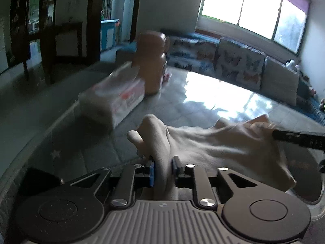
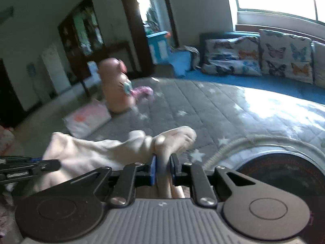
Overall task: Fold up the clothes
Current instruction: 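Fold the sweatshirt in half with both grippers and release it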
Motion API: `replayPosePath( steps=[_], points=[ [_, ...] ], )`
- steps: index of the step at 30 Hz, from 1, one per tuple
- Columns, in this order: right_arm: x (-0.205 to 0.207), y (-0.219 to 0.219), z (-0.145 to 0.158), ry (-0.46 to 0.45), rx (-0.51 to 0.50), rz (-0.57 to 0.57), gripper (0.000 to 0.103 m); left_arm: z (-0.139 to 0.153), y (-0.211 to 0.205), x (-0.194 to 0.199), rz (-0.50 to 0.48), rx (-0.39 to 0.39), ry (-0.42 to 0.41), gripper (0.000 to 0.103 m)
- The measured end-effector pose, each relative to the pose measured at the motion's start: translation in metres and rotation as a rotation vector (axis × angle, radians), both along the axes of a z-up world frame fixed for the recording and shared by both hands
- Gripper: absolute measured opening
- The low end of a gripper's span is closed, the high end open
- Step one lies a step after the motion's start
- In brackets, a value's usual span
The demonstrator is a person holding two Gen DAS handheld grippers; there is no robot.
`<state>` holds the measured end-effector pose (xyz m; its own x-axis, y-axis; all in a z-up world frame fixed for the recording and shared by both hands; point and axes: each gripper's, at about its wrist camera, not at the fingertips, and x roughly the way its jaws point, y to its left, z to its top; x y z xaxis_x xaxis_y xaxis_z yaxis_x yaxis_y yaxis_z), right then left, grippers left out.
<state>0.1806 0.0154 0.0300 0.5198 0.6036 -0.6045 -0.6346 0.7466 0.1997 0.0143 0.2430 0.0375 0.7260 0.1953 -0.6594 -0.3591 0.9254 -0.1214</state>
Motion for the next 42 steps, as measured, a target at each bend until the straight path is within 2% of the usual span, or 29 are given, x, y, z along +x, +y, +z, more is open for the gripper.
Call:
replayPosePath(
  steps=[1,4,6,8,10,13,17,22,30,32,36,42],
  points=[
    [0.0,0.001,-0.003,-0.005,-0.017,-0.005,0.018,-0.003,0.001,0.0,0.005,0.008,0.008,0.027],
    [-0.001,0.003,-0.006,-0.018,-0.052,-0.013,0.024,-0.005,0.005,-0.003,0.017,0.002,0.009,0.049],
    [-0.006,0.002,-0.005,-0.015,-0.063,0.002,0.027,-0.004,0.004,-0.006,0.014,0.005,0.0,0.053],
    [-0.014,0.0,-0.003,-0.02,-0.072,0.015,0.037,-0.004,-0.001,-0.007,0.003,0.007,-0.003,0.066],
    [-0.027,0.0,-0.002,-0.024,-0.078,0.032,0.04,-0.003,-0.007,-0.008,-0.008,0.012,-0.004,0.074],
    [-0.042,0.0,-0.002,-0.023,-0.089,0.066,0.053,-0.001,-0.016,-0.01,-0.026,0.019,-0.003,0.083],
    [-0.058,0.003,-0.007,-0.023,-0.098,0.085,0.055,0.001,-0.029,-0.013,-0.044,0.032,-0.004,0.095],
    [-0.067,-0.004,-0.012,-0.01,-0.084,0.081,0.056,0.003,-0.044,-0.021,-0.046,0.071,0.009,0.103],
    [-0.085,-0.03,-0.01,-0.03,-0.077,0.088,0.063,-0.002,-0.062,-0.024,-0.022,0.084,0.033,0.103],
    [-0.09,-0.037,-0.008,-0.04,-0.072,0.094,0.072,-0.002,-0.068,-0.023,-0.018,0.085,0.032,0.103],
    [-0.092,-0.045,-0.002,-0.065,-0.063,0.095,0.077,0.001,-0.077,-0.024,-0.028,0.091,0.015,0.103],
    [-0.089,-0.044,-0.005,-0.055,-0.059,0.079,0.093,0.002,-0.082,-0.022,-0.045,0.097,-0.005,0.103]
  ],
)
